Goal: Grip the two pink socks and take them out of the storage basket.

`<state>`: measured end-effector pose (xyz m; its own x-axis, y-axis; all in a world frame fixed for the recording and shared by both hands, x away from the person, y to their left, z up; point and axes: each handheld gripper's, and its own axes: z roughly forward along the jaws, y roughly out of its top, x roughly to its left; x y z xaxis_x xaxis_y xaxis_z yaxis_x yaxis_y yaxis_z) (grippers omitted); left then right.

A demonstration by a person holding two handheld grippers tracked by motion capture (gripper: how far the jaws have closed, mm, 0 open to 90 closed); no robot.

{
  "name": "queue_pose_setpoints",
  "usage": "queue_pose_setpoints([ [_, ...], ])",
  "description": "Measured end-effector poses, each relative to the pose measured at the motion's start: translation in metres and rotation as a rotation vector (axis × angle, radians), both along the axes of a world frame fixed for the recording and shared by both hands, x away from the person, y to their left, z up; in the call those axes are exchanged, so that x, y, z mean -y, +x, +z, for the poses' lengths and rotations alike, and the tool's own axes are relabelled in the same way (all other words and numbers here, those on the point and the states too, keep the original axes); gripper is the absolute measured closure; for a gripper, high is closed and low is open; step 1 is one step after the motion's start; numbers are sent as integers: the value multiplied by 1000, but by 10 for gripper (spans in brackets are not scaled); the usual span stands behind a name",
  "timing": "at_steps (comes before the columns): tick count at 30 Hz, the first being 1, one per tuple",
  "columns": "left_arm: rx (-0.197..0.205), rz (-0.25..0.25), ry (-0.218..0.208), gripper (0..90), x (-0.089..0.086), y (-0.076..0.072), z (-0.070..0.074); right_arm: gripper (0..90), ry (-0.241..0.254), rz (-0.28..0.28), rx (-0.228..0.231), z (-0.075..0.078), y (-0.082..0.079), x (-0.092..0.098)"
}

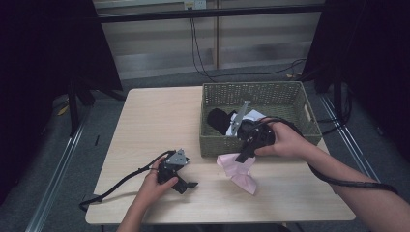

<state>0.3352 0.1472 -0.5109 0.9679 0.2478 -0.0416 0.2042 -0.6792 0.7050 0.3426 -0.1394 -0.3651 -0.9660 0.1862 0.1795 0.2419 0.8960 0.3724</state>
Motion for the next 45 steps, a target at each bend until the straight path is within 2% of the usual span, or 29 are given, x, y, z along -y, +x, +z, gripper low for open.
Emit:
queue_pose_setpoints([
  [3,0,0,0,0,0,0,0,646,8,-7,-12,-2,-1,-1],
  [10,0,0,0,0,0,0,0,545,14,-11,-30,-6,-3,0],
  [16,1,0,1,0,0,0,0,471,7,-17,-18,-7,-7,5],
  [26,0,1,0,0,0,0,0,397,54,-59,-5,-11,-12,28],
  [31,1,0,0,0,0,0,0,381,47,-88,-2,-18,-15,39],
  [34,0,0,0,0,0,0,0,352,21,-98,19,-21,-17,45],
  [37,1,1,1,0,0,0,0,338,14,-118,16,-24,-21,50],
  [45,0,0,0,0,0,0,0,320,32,-153,34,-38,-31,65],
])
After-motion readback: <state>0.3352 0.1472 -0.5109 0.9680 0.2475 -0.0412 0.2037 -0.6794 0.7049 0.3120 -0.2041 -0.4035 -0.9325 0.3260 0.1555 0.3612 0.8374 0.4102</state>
